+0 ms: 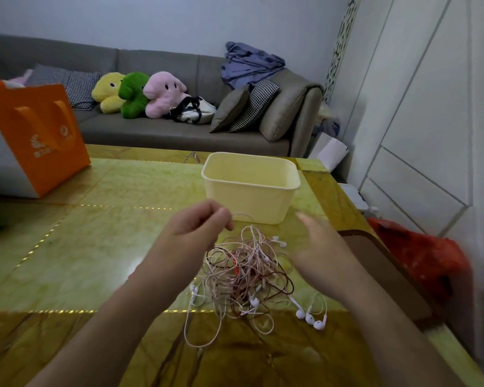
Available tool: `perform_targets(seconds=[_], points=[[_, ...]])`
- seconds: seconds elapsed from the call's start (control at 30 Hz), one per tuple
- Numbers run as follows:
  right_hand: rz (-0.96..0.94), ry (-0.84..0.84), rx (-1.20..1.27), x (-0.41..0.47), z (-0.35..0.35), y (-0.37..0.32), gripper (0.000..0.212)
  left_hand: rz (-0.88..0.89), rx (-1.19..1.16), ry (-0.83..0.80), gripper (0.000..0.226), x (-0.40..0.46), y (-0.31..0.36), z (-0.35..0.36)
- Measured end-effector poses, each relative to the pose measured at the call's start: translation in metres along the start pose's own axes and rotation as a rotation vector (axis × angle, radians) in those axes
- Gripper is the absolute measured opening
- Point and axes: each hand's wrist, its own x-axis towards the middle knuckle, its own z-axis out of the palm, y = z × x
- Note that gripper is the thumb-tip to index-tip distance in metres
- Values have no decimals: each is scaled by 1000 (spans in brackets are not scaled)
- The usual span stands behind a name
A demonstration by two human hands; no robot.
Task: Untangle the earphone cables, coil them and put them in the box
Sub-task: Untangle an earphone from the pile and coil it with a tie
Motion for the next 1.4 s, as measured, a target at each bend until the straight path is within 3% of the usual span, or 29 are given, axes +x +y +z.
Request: perform_targets(seconds=[0.07, 0.1, 0.17, 0.2, 0.27, 0.33, 0.5, 0.73, 0.93, 1.03, 1.1, 1.13, 1.2, 1.27, 1.33, 1.4], points=[[-181, -100, 128, -6, 7, -16, 68, 54, 80, -66, 25, -3, 3, 6], [-232, -176, 235, -7, 13, -22, 68, 80, 84, -88, 21, -4, 4, 9], [-305, -227, 279, -6, 24, -30, 30, 100, 75, -98, 17, -3, 4, 8], [-318, -170, 269, -5, 27, -34, 14, 100, 69, -95, 17, -2, 3, 5], [-307, -81, 361, 1, 29, -30, 30, 83, 56, -93, 17, 0, -1, -4], [-252, -42, 666, 3, 23, -27, 38, 42, 32, -78, 13, 0, -6, -12], [-387, 74, 1175, 3, -2, -24, 35, -32, 87, -85, 14, 4, -25, -12], [-561, 194, 1365, 0, -32, -16, 31, -111, 62, 1, 21, 10, -39, -6], [-172, 351, 1169, 15, -26, 18, 34, -182, -331, 126, 21, 6, -24, -9], [134, 304, 737, 23, -11, 30, 25, -132, -398, 136, 21, 5, -16, -8], [222, 235, 385, 21, -3, 25, 13, -90, -382, 128, 21, 4, -16, -6], [218, 186, 251, 18, 1, 19, 15, -68, -373, 120, 22, 4, -15, -5], [139, 123, 64, 11, 12, 7, 60, -34, -371, 92, 23, 4, -14, -5], [-92, 168, -14, 2, 17, -8, 91, -18, -369, 56, 23, 4, -12, -3], [-379, 214, -30, 1, 23, -19, 91, 0, -327, 33, 22, 3, -10, -1], [-520, 241, -49, 7, 31, -26, 63, 46, -252, 29, 21, 2, -7, 0]])
